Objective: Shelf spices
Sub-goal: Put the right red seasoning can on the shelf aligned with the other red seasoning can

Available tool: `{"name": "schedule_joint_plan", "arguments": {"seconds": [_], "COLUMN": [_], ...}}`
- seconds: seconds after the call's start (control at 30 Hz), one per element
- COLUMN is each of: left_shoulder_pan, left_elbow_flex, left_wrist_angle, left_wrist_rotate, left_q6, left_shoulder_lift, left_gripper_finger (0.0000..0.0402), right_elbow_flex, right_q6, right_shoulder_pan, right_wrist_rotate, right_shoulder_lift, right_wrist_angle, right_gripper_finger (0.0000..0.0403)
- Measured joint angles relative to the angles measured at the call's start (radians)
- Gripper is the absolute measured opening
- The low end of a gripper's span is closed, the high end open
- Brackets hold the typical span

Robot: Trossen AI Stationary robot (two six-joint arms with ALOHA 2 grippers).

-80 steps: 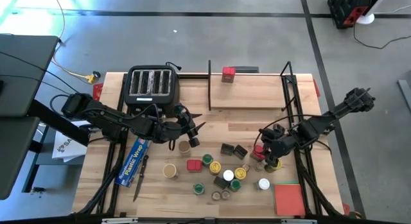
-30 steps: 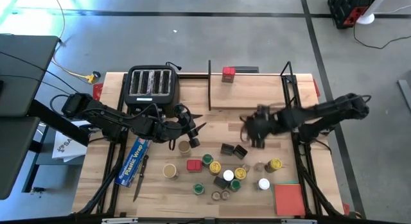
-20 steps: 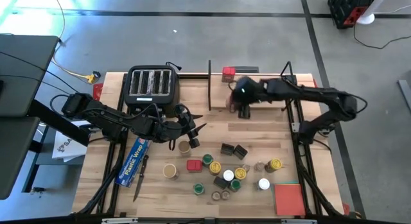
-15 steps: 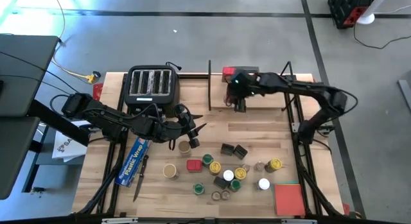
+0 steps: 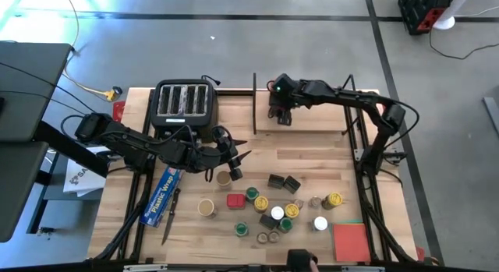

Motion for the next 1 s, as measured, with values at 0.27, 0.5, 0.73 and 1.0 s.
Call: {"name": "schedule_joint_plan", "arguments": {"seconds": [0.27, 0.5, 0.73, 1.0], "left_shoulder_pan": [0.0, -0.001, -0.009, -0.013], "left_elbow_flex": [0.0, 0.0, 0.0, 0.0], "left_wrist_angle": [-0.001, -0.001, -0.005, -0.003], "left_wrist_rotate": [0.0, 0.018, 0.026, 0.021], "left_q6": [-0.008, -0.017, -0.019, -0.018], "left_shoulder_lift": [0.0, 0.0, 0.0, 0.0], "left_gripper_finger": [0.0161, 0.0161, 0.0161, 0.0161], "right_elbow_flex": [0.0, 0.0, -0.208, -0.48], "right_q6": [-0.045, -0.011, 0.095, 0.229], "right_shoulder_pan": [0.003, 0.032, 0.057, 0.057], "right_wrist_rotate": [0.04, 0.016, -0.173, -0.212], "right_shoulder_lift": [-0.04, -0.145, -0.331, -0.357], "right_wrist_angle": [0.037, -0.027, 0.055, 0.359], "right_gripper_finger": [0.0313, 0.0298, 0.0223, 0.0138]}}
